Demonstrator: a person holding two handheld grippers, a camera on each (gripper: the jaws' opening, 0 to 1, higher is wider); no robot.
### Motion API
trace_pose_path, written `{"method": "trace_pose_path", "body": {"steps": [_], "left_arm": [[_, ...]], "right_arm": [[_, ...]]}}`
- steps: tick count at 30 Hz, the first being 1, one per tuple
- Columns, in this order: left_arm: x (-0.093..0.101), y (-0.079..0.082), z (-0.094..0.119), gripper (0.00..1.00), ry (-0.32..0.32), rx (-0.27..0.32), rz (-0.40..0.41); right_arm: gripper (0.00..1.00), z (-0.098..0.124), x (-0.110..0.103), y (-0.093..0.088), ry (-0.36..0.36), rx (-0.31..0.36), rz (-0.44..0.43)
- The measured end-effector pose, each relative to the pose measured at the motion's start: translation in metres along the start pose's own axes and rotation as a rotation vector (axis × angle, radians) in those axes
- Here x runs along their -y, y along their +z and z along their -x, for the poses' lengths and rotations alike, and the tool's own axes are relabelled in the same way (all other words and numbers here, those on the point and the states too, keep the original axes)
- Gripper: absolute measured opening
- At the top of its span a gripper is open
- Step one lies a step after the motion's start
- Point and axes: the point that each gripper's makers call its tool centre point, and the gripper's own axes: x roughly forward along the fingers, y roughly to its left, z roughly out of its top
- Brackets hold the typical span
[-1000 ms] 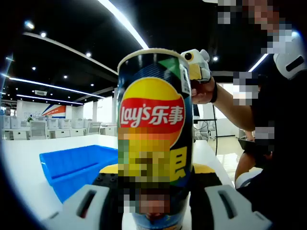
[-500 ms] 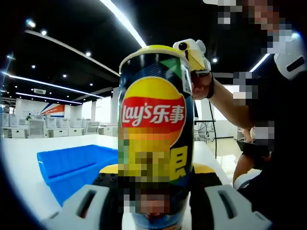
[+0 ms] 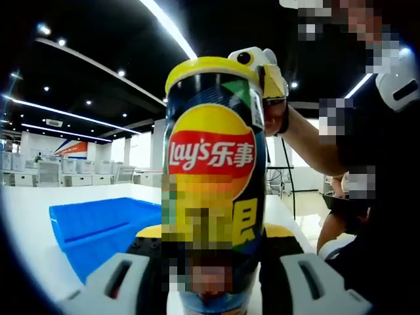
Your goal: Open the lid of the chip container on the table, take out the chips, place them into the box in front of the container, and close the lid
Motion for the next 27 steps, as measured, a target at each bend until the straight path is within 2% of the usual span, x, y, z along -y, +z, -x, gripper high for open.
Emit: {"method": "trace_pose_path", "body": {"steps": [12, 21, 27], "left_arm": [[0.0004, -0.0002, 0.0, 0.53, -0.009, 0.004, 0.006], [0.0006, -0.0001, 0.0, 0.53, -0.009, 0.004, 0.007], [0.0008, 0.0, 0.0, 0.53, -0.006, 0.003, 0.007]], "right_arm": [[0.46, -0.0037, -0.0025, -0.001, 0.029, -0.017, -0.04], [0.46, -0.0001, -0.0034, -0.0055, 0.021, -0.048, -0.05], [0.46, 0.0, -0.0034, -0.0073, 0.02, -0.037, -0.067]]}}
